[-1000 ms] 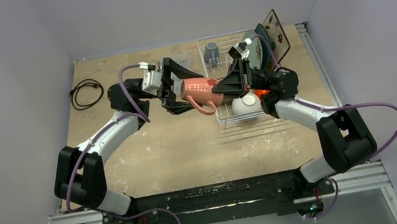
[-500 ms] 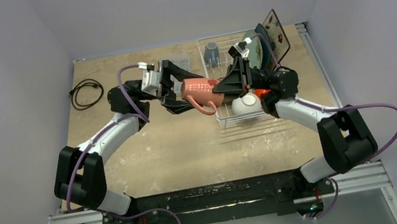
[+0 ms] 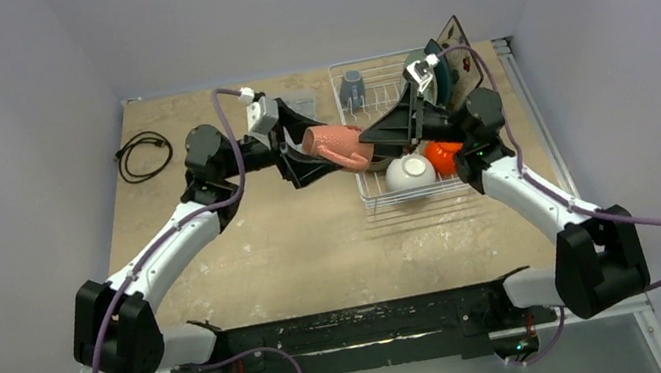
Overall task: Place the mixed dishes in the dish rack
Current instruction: Adjust the cup.
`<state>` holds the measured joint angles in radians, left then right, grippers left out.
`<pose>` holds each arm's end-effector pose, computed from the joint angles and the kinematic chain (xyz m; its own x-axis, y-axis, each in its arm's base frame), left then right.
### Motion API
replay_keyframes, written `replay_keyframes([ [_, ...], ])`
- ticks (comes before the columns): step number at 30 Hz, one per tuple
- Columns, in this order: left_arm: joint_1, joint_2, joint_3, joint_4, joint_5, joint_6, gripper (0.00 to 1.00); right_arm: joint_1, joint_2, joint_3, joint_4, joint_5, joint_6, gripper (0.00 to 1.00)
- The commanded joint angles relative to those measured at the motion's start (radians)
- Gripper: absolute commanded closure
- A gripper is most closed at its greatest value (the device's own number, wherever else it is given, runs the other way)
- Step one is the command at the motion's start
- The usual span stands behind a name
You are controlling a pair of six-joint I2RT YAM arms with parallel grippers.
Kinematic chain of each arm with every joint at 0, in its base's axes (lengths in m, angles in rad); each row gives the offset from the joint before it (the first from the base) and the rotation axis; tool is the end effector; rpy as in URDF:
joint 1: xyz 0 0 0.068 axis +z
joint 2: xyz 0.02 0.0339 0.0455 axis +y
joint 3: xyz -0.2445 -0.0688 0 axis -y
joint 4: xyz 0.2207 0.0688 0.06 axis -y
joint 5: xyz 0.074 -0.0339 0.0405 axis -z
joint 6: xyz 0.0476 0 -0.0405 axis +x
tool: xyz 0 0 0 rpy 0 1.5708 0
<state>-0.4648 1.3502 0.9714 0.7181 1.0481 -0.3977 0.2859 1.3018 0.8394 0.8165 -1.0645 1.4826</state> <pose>0.2371 -0.1650 0.3587 -0.0952 -0.1685 -0.9811 0.9949 0.0160 -0.0993 0.2477 0.1162 0.3381 -0.8909 0.2416 -0.3847 -0.4127 -0.0768 0.9076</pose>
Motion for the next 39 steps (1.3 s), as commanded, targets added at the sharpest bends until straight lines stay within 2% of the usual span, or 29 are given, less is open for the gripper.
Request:
replay_keyframes([
  [1, 0.006, -0.053, 0.05, -0.16, -0.131, 0.048, 1.0, -0.037, -0.039, 0.067, -0.289, 0.027, -0.28, 0.01],
  [5, 0.011, -0.068, 0.067, -0.243, -0.186, 0.056, 1.0, -0.065, -0.052, 0.114, -0.476, 0.039, -0.439, 0.01],
  [7, 0.02, -0.062, 0.097, -0.317, -0.212, 0.064, 1.0, -0.077, -0.056, 0.172, -0.649, 0.061, -0.594, 0.01],
  [8, 0.022, -0.058, 0.11, -0.343, -0.222, 0.065, 1.0, -0.077, -0.056, 0.226, -0.851, 0.13, -0.714, 0.01],
  [10, 0.025, -0.047, 0.134, -0.387, -0.246, 0.068, 1.0, -0.073, -0.07, 0.351, -1.127, 0.342, -1.007, 0.01],
  [12, 0.025, -0.033, 0.161, -0.443, -0.259, 0.092, 1.0, -0.062, -0.11, 0.415, -1.232, 0.485, -1.164, 0.02],
  [15, 0.025, -0.013, 0.202, -0.515, -0.281, 0.122, 1.0, 0.022, -0.165, 0.468, -1.282, 0.649, -1.329, 0.04],
  [18, 0.026, 0.0, 0.242, -0.587, -0.305, 0.156, 1.0, 0.243, -0.148, 0.54, -1.364, 0.852, -1.507, 0.08],
  [20, 0.025, 0.007, 0.267, -0.624, -0.301, 0.179, 1.0, 0.314, -0.137, 0.58, -1.391, 0.93, -1.563, 0.14],
  [25, 0.025, 0.002, 0.289, -0.716, -0.314, 0.241, 1.0, 0.363, -0.136, 0.619, -1.387, 0.852, -1.712, 0.28],
  [30, 0.025, -0.006, 0.288, -0.785, -0.304, 0.268, 1.0, 0.416, -0.107, 0.658, -1.427, 0.84, -1.941, 0.51],
  [32, 0.025, -0.007, 0.286, -0.792, -0.3, 0.272, 1.0, 0.429, -0.09, 0.679, -1.44, 0.836, -1.998, 0.52],
  [39, 0.026, -0.011, 0.283, -0.801, -0.294, 0.271, 1.0, 0.474, 0.008, 0.758, -1.494, 0.891, -2.025, 0.51],
])
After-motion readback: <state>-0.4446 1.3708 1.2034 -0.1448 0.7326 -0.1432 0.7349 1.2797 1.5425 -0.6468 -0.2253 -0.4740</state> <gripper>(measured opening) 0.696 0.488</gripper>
